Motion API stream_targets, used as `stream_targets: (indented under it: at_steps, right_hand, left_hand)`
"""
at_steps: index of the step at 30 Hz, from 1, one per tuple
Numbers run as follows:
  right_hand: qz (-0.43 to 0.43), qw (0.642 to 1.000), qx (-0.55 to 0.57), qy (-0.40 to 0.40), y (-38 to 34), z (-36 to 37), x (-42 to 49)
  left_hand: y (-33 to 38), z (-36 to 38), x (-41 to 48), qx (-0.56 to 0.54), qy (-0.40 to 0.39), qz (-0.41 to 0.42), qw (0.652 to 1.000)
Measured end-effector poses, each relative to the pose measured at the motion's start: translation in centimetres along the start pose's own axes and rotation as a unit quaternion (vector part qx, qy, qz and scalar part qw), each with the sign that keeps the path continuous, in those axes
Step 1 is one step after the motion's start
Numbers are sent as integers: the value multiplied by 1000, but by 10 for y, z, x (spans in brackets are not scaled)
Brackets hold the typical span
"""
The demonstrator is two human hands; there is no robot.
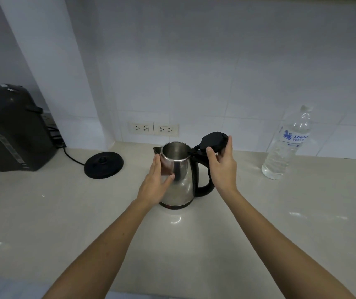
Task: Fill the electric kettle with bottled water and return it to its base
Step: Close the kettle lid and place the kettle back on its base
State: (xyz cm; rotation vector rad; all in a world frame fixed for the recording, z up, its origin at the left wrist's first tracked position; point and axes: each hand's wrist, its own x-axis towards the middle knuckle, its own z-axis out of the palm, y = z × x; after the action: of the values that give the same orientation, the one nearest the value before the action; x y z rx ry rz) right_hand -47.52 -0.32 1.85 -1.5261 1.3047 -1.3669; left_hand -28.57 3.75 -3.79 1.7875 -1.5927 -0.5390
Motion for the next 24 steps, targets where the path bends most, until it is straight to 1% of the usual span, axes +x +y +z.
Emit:
stream_targets:
  at_steps: [7,12,14,18,22,24]
  right_hand:
    - [-75,995,-60,-29,-25,18,12]
    - [-153,974,-147,-77,-34,40,20]
    - [-184,955,-207,-110,-35,48,24]
    - [-210,906,-321,-180,-31,60,29]
    - [-253,850,-406,-218,-29,65,31]
    - [-270,830,-433,-227,-28,66,31]
  left_hand:
    - [-12,0,0,22,-6,14,1000]
    - [-16,-1,0,28,-16,33,999]
    - [-17,-1,-1,28,-10,40,999]
    - [-19,0,-2,18,4,60,998]
    - [-24,1,-1,8,12,70,997]
    - [-26,0,-1,7,12,75,997]
